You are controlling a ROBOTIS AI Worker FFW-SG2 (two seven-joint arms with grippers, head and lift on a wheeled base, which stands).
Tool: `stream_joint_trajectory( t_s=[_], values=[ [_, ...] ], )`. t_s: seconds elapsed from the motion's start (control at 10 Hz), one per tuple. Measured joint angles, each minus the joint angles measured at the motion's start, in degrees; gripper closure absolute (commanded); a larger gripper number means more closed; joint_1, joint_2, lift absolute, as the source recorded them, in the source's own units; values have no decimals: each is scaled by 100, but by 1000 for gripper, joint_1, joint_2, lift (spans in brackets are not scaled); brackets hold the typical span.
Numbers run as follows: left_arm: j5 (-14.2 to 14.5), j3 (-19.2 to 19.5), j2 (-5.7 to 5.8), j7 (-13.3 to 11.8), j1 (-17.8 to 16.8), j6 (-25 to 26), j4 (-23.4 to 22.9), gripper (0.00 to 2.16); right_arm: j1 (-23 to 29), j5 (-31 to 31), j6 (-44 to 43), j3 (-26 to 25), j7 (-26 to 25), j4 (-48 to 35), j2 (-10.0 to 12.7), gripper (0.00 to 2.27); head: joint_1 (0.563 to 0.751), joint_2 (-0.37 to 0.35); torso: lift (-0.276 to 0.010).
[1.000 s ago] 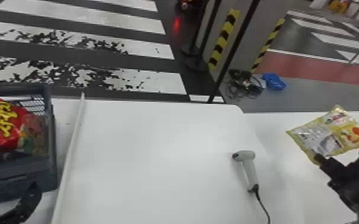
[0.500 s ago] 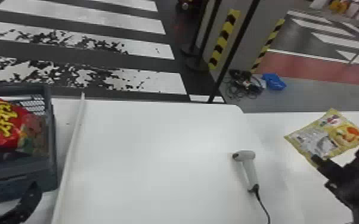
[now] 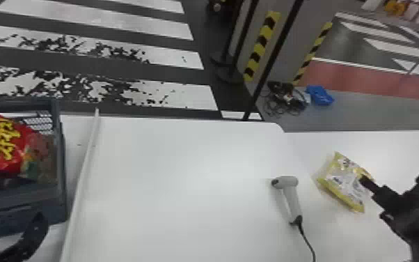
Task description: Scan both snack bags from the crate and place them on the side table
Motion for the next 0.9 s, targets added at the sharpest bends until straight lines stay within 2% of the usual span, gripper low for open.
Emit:
stream_joint_trajectory(
  t_s=[0.2, 0.4, 0.6, 0.7, 0.9],
  values=[
    [0, 1, -18, 8, 4, 0, 0, 80, 215, -36, -429, 34, 161, -552, 161, 36, 695, -350, -95],
    [-21, -3, -45, 17, -1, -5, -6, 80, 380, -153, -575, 197, 575, -1104, 480, 36, 695, -350, -95],
    [-29, -1, -51, 43, 0, -5, -9, 76, 586, -128, -903, 788, 605, -1767, 863, 26, 695, -350, -95],
    [-34, -7, -55, 45, 2, -5, -21, 76, 731, -52, -1269, 1199, 525, -2109, 1141, 26, 695, -350, -95],
    [-39, 6, -45, 53, 27, -5, -64, 76, 1100, 192, -1660, 2031, -48, -2807, 1557, 26, 695, -350, -95]
  ],
)
